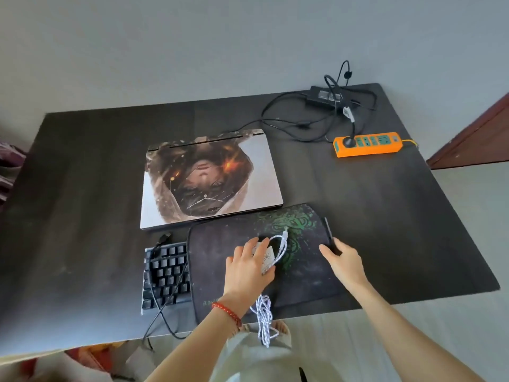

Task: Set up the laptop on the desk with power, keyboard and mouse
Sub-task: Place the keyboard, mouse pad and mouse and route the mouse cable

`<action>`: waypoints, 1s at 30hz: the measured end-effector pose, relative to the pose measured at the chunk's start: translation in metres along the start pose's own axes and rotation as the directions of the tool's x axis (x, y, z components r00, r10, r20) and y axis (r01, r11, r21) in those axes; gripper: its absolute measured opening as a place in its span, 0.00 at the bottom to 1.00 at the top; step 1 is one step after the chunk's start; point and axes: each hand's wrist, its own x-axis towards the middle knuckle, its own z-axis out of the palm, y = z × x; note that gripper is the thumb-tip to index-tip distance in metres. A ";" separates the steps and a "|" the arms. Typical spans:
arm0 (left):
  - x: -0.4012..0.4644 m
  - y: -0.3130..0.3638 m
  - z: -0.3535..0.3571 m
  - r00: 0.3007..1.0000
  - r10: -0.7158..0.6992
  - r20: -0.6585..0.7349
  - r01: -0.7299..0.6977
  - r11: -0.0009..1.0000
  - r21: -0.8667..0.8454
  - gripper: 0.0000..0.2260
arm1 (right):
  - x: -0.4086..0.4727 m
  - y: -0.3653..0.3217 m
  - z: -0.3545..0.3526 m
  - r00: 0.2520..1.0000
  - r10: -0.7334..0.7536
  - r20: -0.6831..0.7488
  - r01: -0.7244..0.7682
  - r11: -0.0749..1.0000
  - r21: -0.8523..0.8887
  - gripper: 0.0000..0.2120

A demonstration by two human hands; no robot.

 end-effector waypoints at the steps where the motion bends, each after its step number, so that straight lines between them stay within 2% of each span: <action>1: 0.003 -0.001 0.001 1.000 0.003 0.000 -0.003 1.000 -0.010 0.27 | -0.001 0.001 0.002 1.000 0.005 -0.019 -0.005 0.999 -0.032 0.21; 3: 0.006 0.000 0.003 1.000 0.007 0.008 -0.007 1.000 -0.019 0.27 | -0.008 0.001 0.003 0.993 -0.060 -0.098 0.048 0.992 -0.118 0.21; 6: 0.008 0.001 0.006 1.000 0.013 -0.001 -0.013 1.000 -0.012 0.27 | -0.013 -0.002 0.004 0.950 -0.210 -0.233 0.153 0.959 -0.237 0.14; 8: 0.009 0.000 0.007 1.000 0.009 -0.010 -0.009 1.000 -0.010 0.27 | -0.015 -0.005 0.003 0.964 -0.114 -0.240 0.064 0.976 -0.208 0.13; 12: 0.008 0.002 0.001 0.999 0.009 -0.039 -0.011 0.999 -0.046 0.27 | -0.015 -0.005 -0.001 0.980 0.185 -0.078 -0.197 0.965 -0.175 0.10; 16: 0.008 -0.003 -0.019 0.989 -0.060 -0.135 0.032 0.980 -0.198 0.25 | -0.024 -0.010 -0.010 0.948 0.314 0.060 -0.320 0.924 0.211 0.05; 18: 0.009 -0.010 -0.029 0.982 -0.091 -0.168 0.051 0.971 -0.232 0.25 | -0.027 -0.016 -0.015 0.958 0.286 -0.019 -0.267 0.913 0.309 0.06; 21: 0.012 -0.022 -0.041 0.980 -0.103 -0.168 0.068 0.977 -0.201 0.26 | -0.025 -0.034 -0.028 0.940 0.234 -0.249 -0.094 0.877 0.472 0.06; 22: 0.014 -0.024 -0.044 0.982 -0.096 -0.163 0.065 0.981 -0.184 0.26 | -0.022 -0.041 -0.034 0.918 0.261 -0.299 -0.040 0.810 0.585 0.09; 23: 0.015 -0.024 -0.046 0.984 -0.081 -0.156 0.055 0.985 -0.163 0.26 | -0.020 -0.046 -0.039 0.903 0.304 -0.304 0.006 0.698 0.716 0.13; 25: 0.018 -0.022 -0.047 0.989 -0.045 -0.137 0.029 0.992 -0.120 0.26 | -0.016 -0.045 -0.040 0.899 0.374 -0.229 0.018 0.489 0.872 0.24; 26: 0.020 -0.020 -0.045 0.992 -0.029 -0.122 0.018 0.996 -0.093 0.26 | -0.017 -0.044 -0.035 0.900 0.393 -0.187 -0.028 0.483 0.875 0.28; 27: 0.021 -0.018 -0.043 0.995 -0.004 -0.103 -0.002 0.998 -0.057 0.27 | -0.019 -0.042 -0.026 0.893 0.415 -0.175 -0.082 0.531 0.843 0.31; 30: 0.022 -0.015 -0.030 0.998 0.050 -0.037 -0.048 0.998 0.046 0.27 | -0.031 -0.035 0.007 0.847 0.467 -0.255 -0.217 0.740 0.637 0.30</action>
